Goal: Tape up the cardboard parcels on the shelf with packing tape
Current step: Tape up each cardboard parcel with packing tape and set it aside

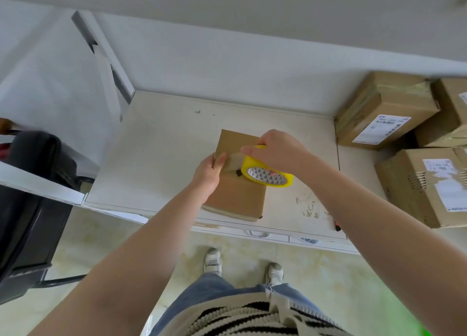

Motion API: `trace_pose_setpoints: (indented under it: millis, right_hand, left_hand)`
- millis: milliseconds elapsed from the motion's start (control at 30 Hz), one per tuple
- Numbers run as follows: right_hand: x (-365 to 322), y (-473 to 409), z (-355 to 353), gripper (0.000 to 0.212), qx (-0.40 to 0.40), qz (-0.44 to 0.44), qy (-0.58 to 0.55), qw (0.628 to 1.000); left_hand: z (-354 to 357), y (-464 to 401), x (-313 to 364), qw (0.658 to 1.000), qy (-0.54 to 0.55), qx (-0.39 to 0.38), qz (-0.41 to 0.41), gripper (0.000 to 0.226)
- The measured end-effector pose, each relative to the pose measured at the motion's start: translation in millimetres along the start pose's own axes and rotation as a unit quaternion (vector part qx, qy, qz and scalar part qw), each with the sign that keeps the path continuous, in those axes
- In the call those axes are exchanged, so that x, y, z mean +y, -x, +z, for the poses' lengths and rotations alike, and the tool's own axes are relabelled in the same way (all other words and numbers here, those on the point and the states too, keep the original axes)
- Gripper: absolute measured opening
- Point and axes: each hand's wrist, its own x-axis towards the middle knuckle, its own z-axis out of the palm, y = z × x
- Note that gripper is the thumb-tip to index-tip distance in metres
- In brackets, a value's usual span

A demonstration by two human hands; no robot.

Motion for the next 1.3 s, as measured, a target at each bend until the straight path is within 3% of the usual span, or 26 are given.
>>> trace_pose_setpoints:
  millis: [133,300,833,967,1067,1133,1200,1300]
  right_hand:
    - [11.4,6.0,-7.3,0.053,-0.011,-0.015,0.007,1.000]
    - [59.0,18.7,0.4,0.058,-0.016,0.054,0.044,0.997]
    - [91.8,4.9,47.3,0.061,-0.054,0.095,-0.091,0.990]
    - [93.2,3.7,51.2,0.058,-0.062,0.102,-0.126,0.985]
    - [93.5,2.4,49.0,0.055,-0.070,0.102,-0.118,0.985]
    - [93.3,2.5,48.6,0.056,-0.071,0.101,-0.108,0.986]
    - [93.0,2.7,48.6,0.057,-0.069,0.101,-0.097,0.988]
    - [93.0,2.6,48.6,0.061,-0.071,0.101,-0.087,0.989]
  left_hand:
    - [-2.7,-3.3,-1.5,1.000,-0.023,0.007,0.004,0.045]
    - [0.7,-5.1,-4.8,0.999,-0.041,0.006,0.016,0.047]
    - [0.8,-9.2,-11.7,0.998,-0.063,0.018,0.000,0.055]
    - [2.7,-7.1,-8.8,0.997,-0.073,0.004,0.006,0.044]
    - [3.0,-5.8,-5.7,0.993,-0.118,-0.008,0.016,0.057]
    - [4.9,-5.3,-3.0,0.964,-0.261,0.028,0.040,0.074]
    - [15.0,-1.5,3.6,0.900,-0.414,0.087,0.107,0.078]
    - [41.5,7.3,10.3,0.856,-0.478,0.104,0.167,0.083]
